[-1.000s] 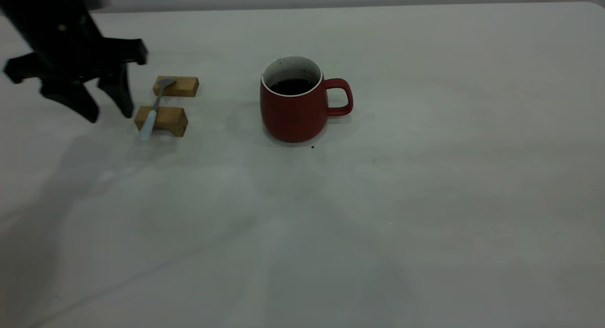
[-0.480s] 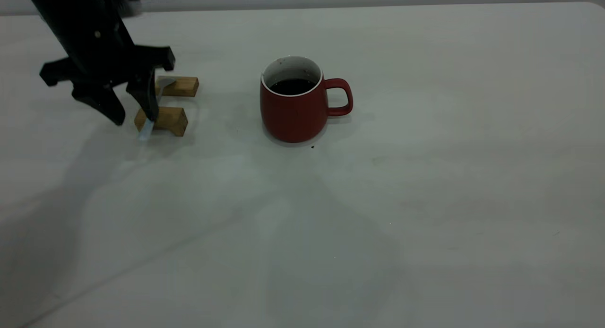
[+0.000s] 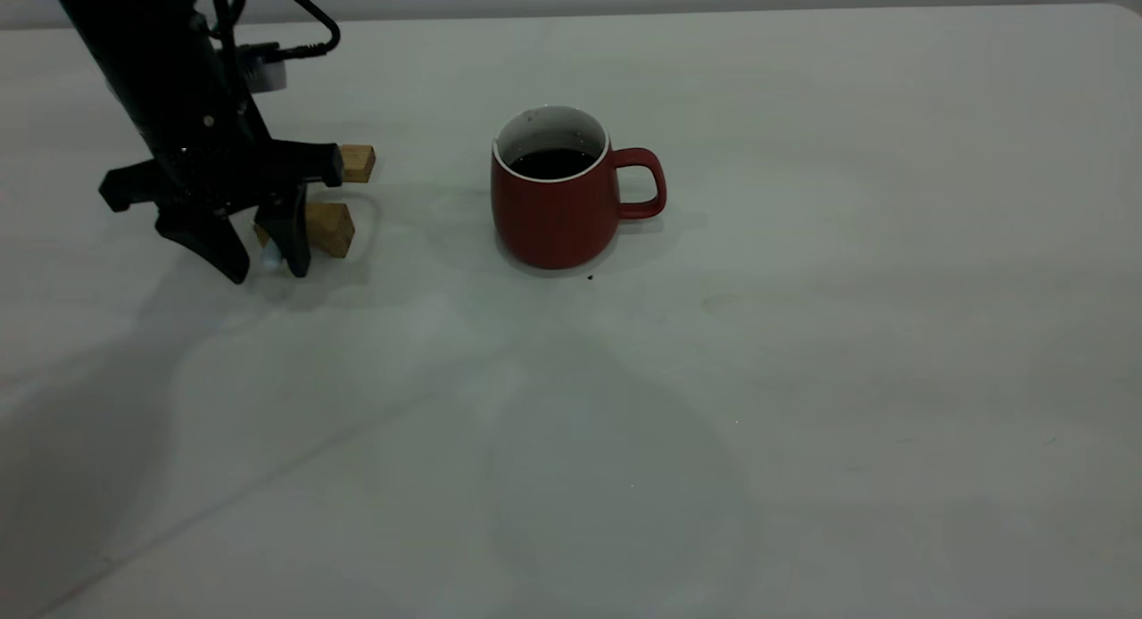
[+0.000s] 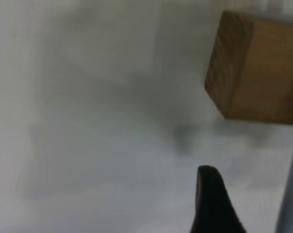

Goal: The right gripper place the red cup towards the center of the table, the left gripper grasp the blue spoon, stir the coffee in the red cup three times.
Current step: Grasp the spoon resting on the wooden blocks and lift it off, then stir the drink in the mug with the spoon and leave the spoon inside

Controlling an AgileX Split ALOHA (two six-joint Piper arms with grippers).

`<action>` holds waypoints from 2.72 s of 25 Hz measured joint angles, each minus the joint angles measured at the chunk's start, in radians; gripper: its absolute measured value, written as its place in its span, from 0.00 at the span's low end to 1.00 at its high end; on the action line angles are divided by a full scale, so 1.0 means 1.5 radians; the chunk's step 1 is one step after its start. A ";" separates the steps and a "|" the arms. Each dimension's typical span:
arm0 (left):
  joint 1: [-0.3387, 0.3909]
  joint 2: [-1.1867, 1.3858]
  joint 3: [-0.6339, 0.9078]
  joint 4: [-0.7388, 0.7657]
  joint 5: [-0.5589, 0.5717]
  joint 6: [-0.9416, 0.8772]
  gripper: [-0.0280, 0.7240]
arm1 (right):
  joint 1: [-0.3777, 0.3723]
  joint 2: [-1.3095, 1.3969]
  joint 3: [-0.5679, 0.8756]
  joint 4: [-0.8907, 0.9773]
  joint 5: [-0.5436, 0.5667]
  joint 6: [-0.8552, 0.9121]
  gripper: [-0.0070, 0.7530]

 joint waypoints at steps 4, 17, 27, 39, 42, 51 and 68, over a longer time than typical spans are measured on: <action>0.000 0.015 -0.018 -0.002 0.004 0.000 0.70 | 0.000 0.000 0.000 0.000 0.001 0.000 0.50; -0.003 0.017 -0.064 -0.023 0.074 0.000 0.23 | 0.000 0.000 0.000 0.000 0.001 0.000 0.50; -0.003 -0.002 -0.201 -0.288 0.232 0.000 0.23 | 0.000 0.000 0.000 0.000 0.001 0.000 0.50; -0.003 -0.016 -0.209 -0.780 0.346 -0.021 0.23 | 0.000 0.000 0.000 0.000 0.001 0.000 0.50; -0.003 -0.016 -0.209 -0.856 0.387 -0.048 0.23 | 0.000 0.000 0.000 0.000 0.001 0.000 0.50; -0.019 -0.016 -0.209 -0.993 0.403 -0.219 0.23 | 0.000 0.000 0.000 0.000 0.001 0.000 0.50; -0.043 0.019 -0.209 -0.932 0.321 -0.619 0.23 | 0.000 0.000 0.000 0.000 0.001 0.000 0.50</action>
